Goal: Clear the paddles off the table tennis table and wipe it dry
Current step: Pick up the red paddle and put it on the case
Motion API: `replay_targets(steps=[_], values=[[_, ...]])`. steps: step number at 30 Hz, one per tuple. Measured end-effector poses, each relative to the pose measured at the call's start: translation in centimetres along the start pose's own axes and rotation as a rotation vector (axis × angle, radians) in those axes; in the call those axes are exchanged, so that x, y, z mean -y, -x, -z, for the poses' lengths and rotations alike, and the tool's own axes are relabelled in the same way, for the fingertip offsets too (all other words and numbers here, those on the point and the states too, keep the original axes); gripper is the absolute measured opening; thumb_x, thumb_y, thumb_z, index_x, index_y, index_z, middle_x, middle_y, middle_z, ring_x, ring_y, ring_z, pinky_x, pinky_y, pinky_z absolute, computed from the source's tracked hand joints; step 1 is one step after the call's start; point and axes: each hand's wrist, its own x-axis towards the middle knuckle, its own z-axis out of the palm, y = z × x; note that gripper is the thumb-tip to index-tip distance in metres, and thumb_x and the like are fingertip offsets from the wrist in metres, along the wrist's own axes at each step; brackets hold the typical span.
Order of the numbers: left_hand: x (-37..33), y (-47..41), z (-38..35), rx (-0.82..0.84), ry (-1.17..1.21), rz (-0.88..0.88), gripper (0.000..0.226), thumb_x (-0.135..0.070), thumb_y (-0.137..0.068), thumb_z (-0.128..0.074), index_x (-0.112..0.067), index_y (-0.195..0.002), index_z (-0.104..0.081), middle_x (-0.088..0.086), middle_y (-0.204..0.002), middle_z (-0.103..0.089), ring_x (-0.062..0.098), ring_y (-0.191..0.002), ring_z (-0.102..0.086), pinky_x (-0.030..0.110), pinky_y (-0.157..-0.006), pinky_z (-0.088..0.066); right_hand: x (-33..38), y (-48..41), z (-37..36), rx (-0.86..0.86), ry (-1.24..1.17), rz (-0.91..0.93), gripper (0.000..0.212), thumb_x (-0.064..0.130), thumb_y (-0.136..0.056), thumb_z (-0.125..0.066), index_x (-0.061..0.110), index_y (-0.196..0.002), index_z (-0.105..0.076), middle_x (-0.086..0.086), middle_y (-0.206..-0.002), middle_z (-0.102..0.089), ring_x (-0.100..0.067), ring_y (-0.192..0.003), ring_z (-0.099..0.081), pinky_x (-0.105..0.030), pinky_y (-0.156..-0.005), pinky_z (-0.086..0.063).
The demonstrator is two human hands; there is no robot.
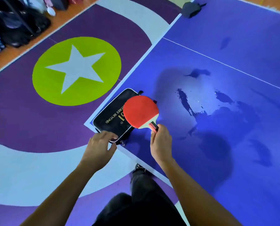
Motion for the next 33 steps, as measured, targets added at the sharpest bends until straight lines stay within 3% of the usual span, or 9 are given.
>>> replay_targets(steps=[5, 9, 14, 20, 25, 29, 33], values=[[3.2, -5.4, 4.3, 0.029, -0.010, -0.047, 0.038, -0.037, -0.087, -0.044, -0.026, -0.112, -0.069, -0.007, -0.109, -0.066, 0.023, -0.100, -0.057, 0.044, -0.095, -0.046, 3.9, -1.9, -3.4, 0.051, 0.116, -0.051, 0.024, 0.023, -0.102, -0.054, 0.005, -0.118, -0.054, -0.009, -0.100, -0.061, -0.034, -0.088, -0.063, -0.044, -0.072, -0.048], [5.0, -8.1, 5.8, 0.017, 0.034, -0.118, 0.041, -0.039, -0.086, -0.042, -0.024, -0.111, -0.070, -0.005, -0.106, -0.066, 0.024, -0.095, -0.054, 0.041, -0.092, -0.045, 6.4, -1.5, -4.8, 0.276, 0.265, -0.165, 0.034, 0.040, -0.105, -0.042, 0.011, -0.124, -0.043, -0.003, -0.104, -0.065, -0.030, -0.092, -0.066, -0.039, -0.071, -0.041], [9.3, -11.5, 6.0, 0.224, -0.009, -0.300, 0.038, -0.040, -0.087, -0.041, -0.026, -0.109, -0.069, -0.005, -0.108, -0.067, 0.025, -0.095, -0.059, 0.044, -0.090, -0.048, 11.0, -0.5, -7.6, 0.345, 0.361, -0.326, 0.043, 0.046, -0.105, -0.040, 0.007, -0.124, -0.042, -0.010, -0.104, -0.069, -0.034, -0.092, -0.068, -0.035, -0.065, -0.033], [15.0, -14.2, 8.4, 0.352, -0.118, -0.471, 0.048, -0.045, -0.087, -0.036, -0.021, -0.111, -0.070, 0.001, -0.108, -0.067, 0.029, -0.098, -0.061, 0.042, -0.089, -0.047, 17.4, -0.3, -11.9, 0.192, 0.118, -0.664, 0.047, 0.051, -0.100, -0.048, 0.007, -0.113, -0.057, -0.013, -0.109, -0.066, -0.035, -0.102, -0.063, -0.039, -0.074, -0.043], [16.2, -13.1, 10.4, 0.404, -0.085, -0.524, 0.047, -0.046, -0.086, -0.036, -0.023, -0.111, -0.069, -0.001, -0.108, -0.065, 0.026, -0.098, -0.058, 0.041, -0.090, -0.046, 20.8, -0.7, -13.1, 0.096, 0.026, -0.832, 0.043, 0.044, -0.101, -0.049, 0.006, -0.118, -0.058, -0.013, -0.119, -0.061, -0.036, -0.113, -0.060, -0.043, -0.088, -0.046], [16.3, -13.1, 10.6, 0.420, -0.077, -0.609, 0.043, -0.046, -0.087, -0.039, -0.024, -0.110, -0.068, -0.004, -0.107, -0.065, 0.026, -0.097, -0.061, 0.042, -0.088, -0.048, 21.5, 0.2, -11.8, -0.009, -0.010, -0.744, 0.042, 0.041, -0.099, -0.054, 0.012, -0.129, -0.049, -0.011, -0.119, -0.058, -0.035, -0.112, -0.055, -0.046, -0.092, -0.047], [13.6, -12.5, 10.3, 0.417, -0.006, -0.717, 0.037, -0.041, -0.088, -0.043, -0.023, -0.110, -0.067, -0.006, -0.102, -0.064, 0.024, -0.089, -0.058, 0.040, -0.083, -0.047, 21.4, 2.6, -8.6, -0.138, 0.007, -0.611, 0.036, 0.024, -0.095, -0.054, 0.012, -0.129, -0.053, -0.010, -0.119, -0.057, -0.033, -0.107, -0.051, -0.043, -0.089, -0.041]])
